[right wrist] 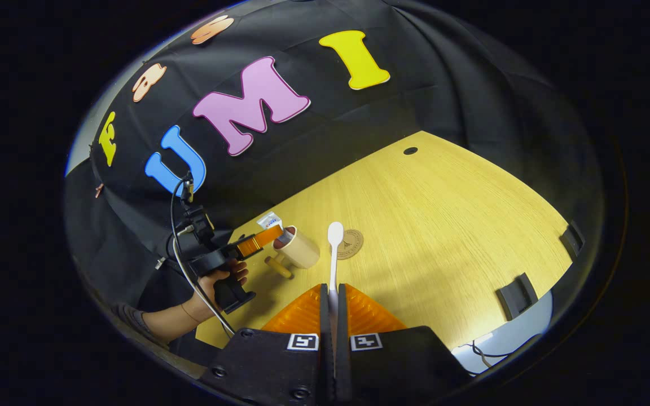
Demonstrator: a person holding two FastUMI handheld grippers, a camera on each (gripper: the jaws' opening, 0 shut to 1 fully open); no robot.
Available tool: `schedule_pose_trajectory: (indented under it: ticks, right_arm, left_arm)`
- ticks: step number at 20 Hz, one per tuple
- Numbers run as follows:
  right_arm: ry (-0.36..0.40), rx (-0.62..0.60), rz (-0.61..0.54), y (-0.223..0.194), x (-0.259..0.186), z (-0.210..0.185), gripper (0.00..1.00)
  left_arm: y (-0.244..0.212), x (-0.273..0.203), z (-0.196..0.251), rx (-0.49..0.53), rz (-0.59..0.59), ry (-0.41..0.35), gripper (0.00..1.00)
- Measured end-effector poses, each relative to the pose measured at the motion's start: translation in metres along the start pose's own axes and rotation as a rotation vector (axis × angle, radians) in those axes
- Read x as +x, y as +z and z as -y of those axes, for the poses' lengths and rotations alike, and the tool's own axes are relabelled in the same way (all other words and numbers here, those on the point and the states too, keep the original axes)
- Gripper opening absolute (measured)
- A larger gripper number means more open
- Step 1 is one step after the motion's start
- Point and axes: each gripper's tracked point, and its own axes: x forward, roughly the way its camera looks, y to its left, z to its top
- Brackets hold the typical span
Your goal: Put the toothbrush and toothpaste on the desktop into the cup, then pick up the cup and place it on the coaster on the desktop.
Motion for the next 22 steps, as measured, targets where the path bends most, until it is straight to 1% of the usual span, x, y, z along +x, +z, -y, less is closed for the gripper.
schedule_pose_trajectory:
  ticks: [4,6,9,11,14,16,19,20,21,22]
  right_arm:
    - [0.067,-0.008,0.053,0.019,0.008,-0.029,0.06]
    - [0.111,-0.025,0.08,0.033,0.018,-0.043,0.06]
    - [0.186,-0.012,0.111,0.055,0.044,-0.069,0.06]
    - [0.234,-0.016,0.128,0.069,0.062,-0.088,0.06]
    - [0.283,-0.039,0.168,0.092,0.088,-0.113,0.06]
    - [0.306,-0.059,0.191,0.103,0.106,-0.128,0.06]
    - [0.313,-0.08,0.22,0.113,0.139,-0.139,0.06]
    - [0.319,-0.072,0.228,0.115,0.15,-0.143,0.06]
    - [0.321,-0.068,0.235,0.116,0.163,-0.144,0.06]
    - [0.327,-0.064,0.241,0.116,0.175,-0.146,0.06]
  left_arm:
    - [0.002,-0.037,-0.009,0.023,0.0,0.044,0.69]
    - [0.009,-0.063,-0.005,0.046,0.024,0.049,0.69]
    - [0.01,-0.103,0.003,0.066,0.042,0.06,0.69]
    - [0.002,-0.13,0.013,0.05,0.034,0.054,0.69]
    - [-0.014,-0.165,0.025,-0.033,0.014,0.047,0.69]
    - [-0.024,-0.186,0.027,-0.081,0.002,0.061,0.69]
    - [-0.041,-0.216,0.019,-0.088,-0.014,0.105,0.69]
    - [-0.046,-0.223,0.016,-0.088,-0.024,0.12,0.78]
    - [-0.052,-0.231,0.013,-0.093,-0.035,0.135,0.7]
    - [-0.056,-0.238,0.011,-0.104,-0.043,0.148,0.69]
